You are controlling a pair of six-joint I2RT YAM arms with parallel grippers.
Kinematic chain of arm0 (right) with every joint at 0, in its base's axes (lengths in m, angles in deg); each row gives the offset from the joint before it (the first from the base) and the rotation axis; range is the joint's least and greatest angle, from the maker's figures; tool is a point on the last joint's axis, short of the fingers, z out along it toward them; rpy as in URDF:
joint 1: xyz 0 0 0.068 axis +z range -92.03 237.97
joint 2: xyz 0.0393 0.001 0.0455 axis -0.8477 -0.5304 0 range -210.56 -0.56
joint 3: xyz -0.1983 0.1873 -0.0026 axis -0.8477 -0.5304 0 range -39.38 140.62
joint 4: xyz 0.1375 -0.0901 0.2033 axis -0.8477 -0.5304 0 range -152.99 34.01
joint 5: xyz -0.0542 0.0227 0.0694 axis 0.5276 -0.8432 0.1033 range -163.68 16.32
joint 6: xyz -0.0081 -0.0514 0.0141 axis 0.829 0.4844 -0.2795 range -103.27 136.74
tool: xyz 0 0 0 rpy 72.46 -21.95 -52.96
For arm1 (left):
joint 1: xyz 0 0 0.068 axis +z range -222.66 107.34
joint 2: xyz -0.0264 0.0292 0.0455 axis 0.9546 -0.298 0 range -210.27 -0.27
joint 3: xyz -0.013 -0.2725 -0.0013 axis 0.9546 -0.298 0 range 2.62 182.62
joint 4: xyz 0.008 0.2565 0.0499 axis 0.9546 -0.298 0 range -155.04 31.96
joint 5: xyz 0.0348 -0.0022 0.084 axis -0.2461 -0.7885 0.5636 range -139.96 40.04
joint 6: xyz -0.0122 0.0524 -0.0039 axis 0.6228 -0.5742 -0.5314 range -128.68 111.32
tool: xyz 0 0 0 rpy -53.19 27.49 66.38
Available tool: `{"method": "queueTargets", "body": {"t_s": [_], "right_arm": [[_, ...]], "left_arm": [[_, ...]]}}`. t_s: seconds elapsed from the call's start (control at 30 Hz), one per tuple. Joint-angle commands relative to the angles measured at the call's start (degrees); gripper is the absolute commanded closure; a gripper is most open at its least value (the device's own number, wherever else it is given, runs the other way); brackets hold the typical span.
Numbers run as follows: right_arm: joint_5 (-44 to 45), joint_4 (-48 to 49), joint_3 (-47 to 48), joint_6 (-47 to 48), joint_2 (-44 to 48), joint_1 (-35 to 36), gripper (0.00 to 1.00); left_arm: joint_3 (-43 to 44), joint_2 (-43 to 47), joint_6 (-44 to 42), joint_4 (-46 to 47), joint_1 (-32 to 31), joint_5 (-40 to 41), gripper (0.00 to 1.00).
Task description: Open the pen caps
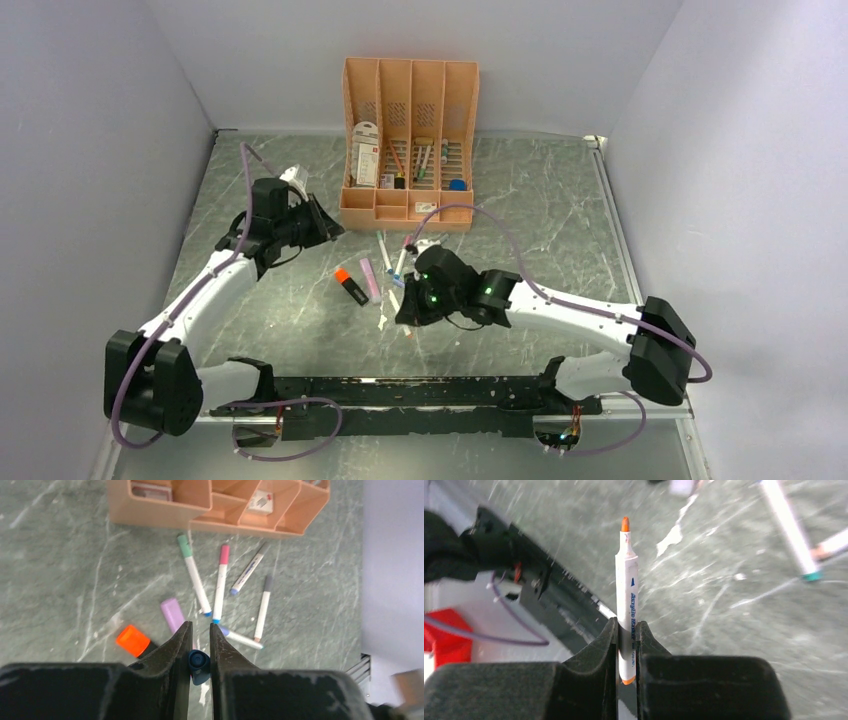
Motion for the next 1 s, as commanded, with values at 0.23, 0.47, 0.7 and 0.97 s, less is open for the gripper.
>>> {"method": "queueTargets", "body": {"t_s": [0.23,0.47,0.7,0.97], "right_arm": [[21.6,-15.1,1.5,1.1,2.5,-16.7,1.0],[22.8,-12.7,-0.6,3.9,0.5,-26.0,1.0],[21.9,-8.4,-2.1,6.6,-6.4,-29.9,1.0],[19.1,-5.2,-2.5,8.2,-12.2,-31.7,0.96]], "left_arm": [[-1.6,5.3,-8.0,-17.1,0.8,10.9,0.91],[4.7,-5.5,-9.9,-23.3,1.1,16.4,0.92],[7.7,-13.7,-13.6,-26.5,2.9,20.8,0.91],[8.0,-18.2,-16.2,-26.2,3.8,18.7,0.88]]}}
